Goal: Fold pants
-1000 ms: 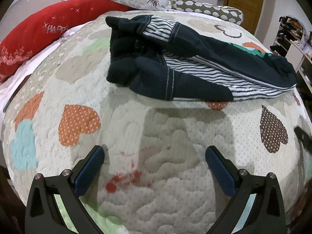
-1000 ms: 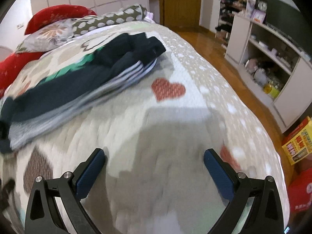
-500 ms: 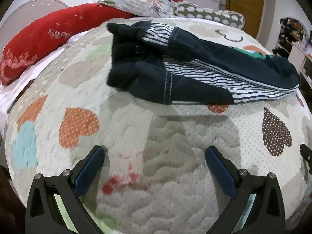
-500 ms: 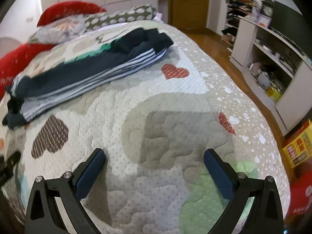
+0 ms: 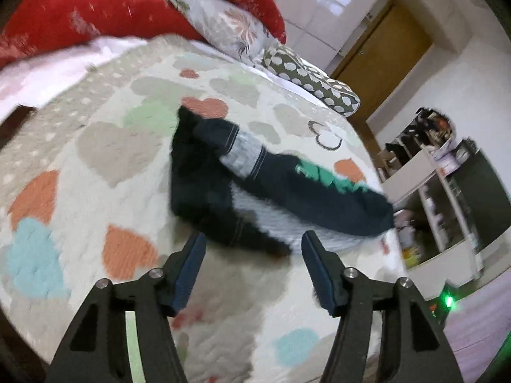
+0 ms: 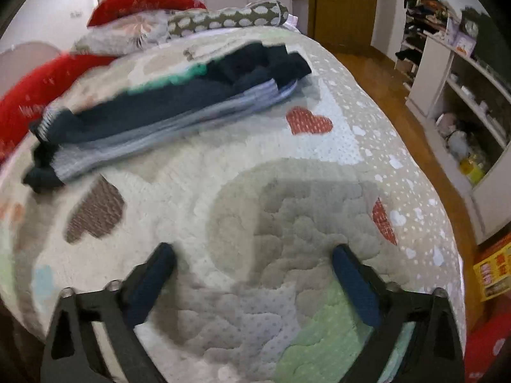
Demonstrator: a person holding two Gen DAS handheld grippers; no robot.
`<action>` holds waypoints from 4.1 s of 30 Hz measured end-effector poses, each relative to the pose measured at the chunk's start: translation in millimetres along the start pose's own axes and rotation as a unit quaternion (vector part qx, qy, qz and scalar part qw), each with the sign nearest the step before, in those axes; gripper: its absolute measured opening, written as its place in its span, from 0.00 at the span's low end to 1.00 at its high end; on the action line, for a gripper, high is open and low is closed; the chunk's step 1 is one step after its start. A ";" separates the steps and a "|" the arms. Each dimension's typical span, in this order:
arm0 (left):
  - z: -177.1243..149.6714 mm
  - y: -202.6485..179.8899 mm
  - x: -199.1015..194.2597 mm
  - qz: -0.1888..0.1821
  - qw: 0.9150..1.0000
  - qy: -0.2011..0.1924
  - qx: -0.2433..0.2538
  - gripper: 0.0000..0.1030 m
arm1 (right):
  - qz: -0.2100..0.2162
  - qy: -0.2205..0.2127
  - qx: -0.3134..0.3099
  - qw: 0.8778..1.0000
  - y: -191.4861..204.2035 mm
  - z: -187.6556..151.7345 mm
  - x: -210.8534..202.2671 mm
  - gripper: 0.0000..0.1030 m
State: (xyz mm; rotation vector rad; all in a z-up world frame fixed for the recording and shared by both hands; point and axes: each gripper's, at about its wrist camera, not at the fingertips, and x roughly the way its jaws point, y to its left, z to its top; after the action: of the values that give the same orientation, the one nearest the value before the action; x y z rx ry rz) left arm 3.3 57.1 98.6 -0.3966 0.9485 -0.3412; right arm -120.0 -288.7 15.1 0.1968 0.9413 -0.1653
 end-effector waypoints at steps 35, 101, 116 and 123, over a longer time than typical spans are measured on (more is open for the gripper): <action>75.1 7.0 111.0 -0.053 0.994 0.047 -0.084 0.04 | 0.294 0.058 0.179 0.937 13.4 131.0 96.1 0.59; -8.3 91.0 5.5 0.077 0.995 0.059 -0.019 0.12 | 0.157 0.030 0.101 0.982 -3.1 56.9 23.3 0.05; -37.0 131.0 -31.0 0.096 0.993 0.014 -0.061 0.33 | 0.169 0.008 0.152 0.974 -32.7 11.9 -2.9 0.49; -32.5 109.0 -51.2 0.108 0.993 -0.033 -0.032 0.40 | 0.123 -0.042 0.135 0.982 -45.0 19.9 -28.6 0.50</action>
State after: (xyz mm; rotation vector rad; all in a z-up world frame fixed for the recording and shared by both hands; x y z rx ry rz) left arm -39.6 169.8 66.9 -0.3581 0.9297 -0.1002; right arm -131.1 -335.5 45.6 0.5506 0.8006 -0.0707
